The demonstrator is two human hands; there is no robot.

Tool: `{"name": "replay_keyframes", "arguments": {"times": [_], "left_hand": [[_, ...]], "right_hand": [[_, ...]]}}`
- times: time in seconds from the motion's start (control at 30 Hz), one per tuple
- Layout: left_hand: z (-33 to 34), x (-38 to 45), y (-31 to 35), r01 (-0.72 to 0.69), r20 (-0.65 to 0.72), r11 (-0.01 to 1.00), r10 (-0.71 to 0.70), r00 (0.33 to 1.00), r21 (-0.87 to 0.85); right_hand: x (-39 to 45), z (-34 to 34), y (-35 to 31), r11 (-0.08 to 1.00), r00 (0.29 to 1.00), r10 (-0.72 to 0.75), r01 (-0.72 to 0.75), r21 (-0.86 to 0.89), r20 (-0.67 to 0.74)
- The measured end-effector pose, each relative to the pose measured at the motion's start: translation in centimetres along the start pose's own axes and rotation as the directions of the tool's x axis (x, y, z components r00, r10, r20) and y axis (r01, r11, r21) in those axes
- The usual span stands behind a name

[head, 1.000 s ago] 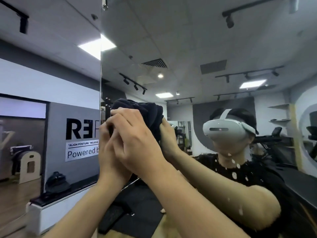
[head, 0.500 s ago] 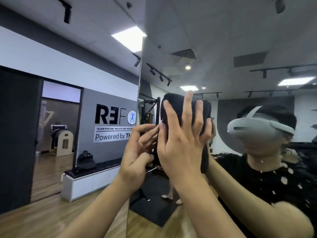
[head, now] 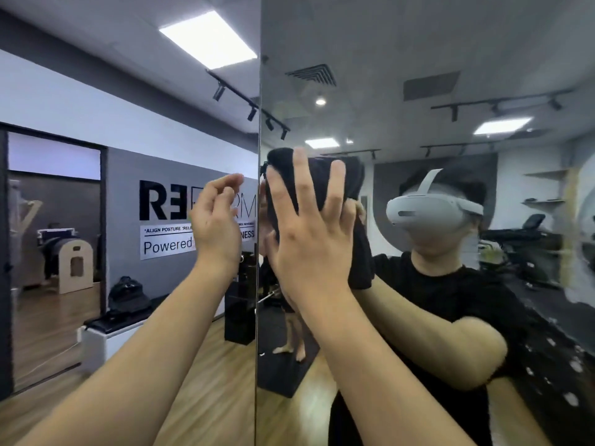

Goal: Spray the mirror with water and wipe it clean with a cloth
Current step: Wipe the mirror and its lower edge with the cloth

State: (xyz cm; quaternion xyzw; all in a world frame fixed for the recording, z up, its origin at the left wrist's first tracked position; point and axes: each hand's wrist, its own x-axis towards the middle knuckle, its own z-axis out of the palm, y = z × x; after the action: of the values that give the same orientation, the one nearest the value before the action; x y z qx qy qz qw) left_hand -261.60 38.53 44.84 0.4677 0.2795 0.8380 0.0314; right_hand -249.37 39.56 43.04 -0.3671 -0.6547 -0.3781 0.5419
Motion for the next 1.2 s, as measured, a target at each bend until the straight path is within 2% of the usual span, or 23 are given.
{"name": "replay_keyframes", "arguments": {"times": [0.1, 0.2, 0.27, 0.37, 0.5, 0.57, 0.63, 0.73, 0.83, 0.93, 1.03, 1.1, 1.2], "left_hand": [[-0.2, 0.0, -0.3, -0.051, 0.025, 0.995, 0.053, 0.998, -0.089], [0.6, -0.8, 0.1, -0.131, 0.138, 0.988, 0.142, 0.98, -0.086], [1.4, -1.3, 0.3, -0.133, 0.192, 0.991, 0.135, 0.972, -0.025], [2.4, -1.3, -0.3, -0.051, 0.138, 0.999, 0.051, 0.989, -0.002], [2.9, -0.2, -3.0, 0.233, 0.095, 0.972, -0.231, 0.968, -0.011], [3.1, -0.3, -3.8, 0.219, 0.103, 0.976, -0.219, 0.97, 0.008], [3.1, -0.6, -3.0, 0.251, 0.139, 0.967, -0.242, 0.96, -0.049], [2.2, -0.6, -1.9, 0.297, 0.199, 0.948, -0.271, 0.942, -0.112], [1.0, -0.5, -1.2, 0.373, 0.332, 0.913, -0.305, 0.893, -0.165], [0.1, -0.4, -0.5, 0.413, 0.33, 0.897, -0.346, 0.878, -0.157], [0.1, -0.5, -0.1, 0.406, 0.353, 0.902, -0.336, 0.874, -0.148], [1.1, -0.7, 0.1, 0.374, 0.317, 0.921, -0.325, 0.891, -0.108], [3.1, -0.9, -0.3, 0.197, 0.161, 0.979, -0.203, 0.966, 0.05]], "right_hand": [[-0.5, 1.2, -1.8, 0.995, 0.995, -0.096, 0.096, -0.001, 0.014], [-1.3, 1.0, -1.4, 0.998, 0.997, -0.056, 0.058, 0.036, -0.047], [-2.1, 0.2, -0.3, 0.999, 0.998, -0.016, 0.018, 0.041, -0.062], [-3.2, -1.6, 2.5, 1.0, 0.998, 0.021, -0.021, -0.014, -0.052], [-3.5, -4.2, 6.5, 0.982, 0.984, 0.17, -0.174, -0.076, -0.055], [-3.4, -5.0, 7.3, 0.959, 0.961, 0.264, -0.27, -0.083, -0.078], [-3.2, -4.9, 6.8, 0.952, 0.951, 0.297, -0.301, -0.045, -0.086], [-2.6, -3.2, 4.2, 0.966, 0.964, 0.258, -0.255, 0.052, -0.066], [-2.1, -0.9, 0.2, 0.987, 0.99, 0.139, -0.138, 0.078, -0.01], [-2.6, 0.8, -3.1, 0.999, 1.0, 0.005, -0.006, 0.053, 0.023], [-3.6, 1.1, -3.1, 0.998, 1.0, 0.022, -0.021, 0.059, -0.017], [-4.1, 0.6, -2.0, 0.998, 0.998, 0.039, -0.037, 0.046, -0.053], [-4.4, -0.6, 0.3, 0.998, 0.995, 0.062, -0.059, 0.034, -0.082]]}}
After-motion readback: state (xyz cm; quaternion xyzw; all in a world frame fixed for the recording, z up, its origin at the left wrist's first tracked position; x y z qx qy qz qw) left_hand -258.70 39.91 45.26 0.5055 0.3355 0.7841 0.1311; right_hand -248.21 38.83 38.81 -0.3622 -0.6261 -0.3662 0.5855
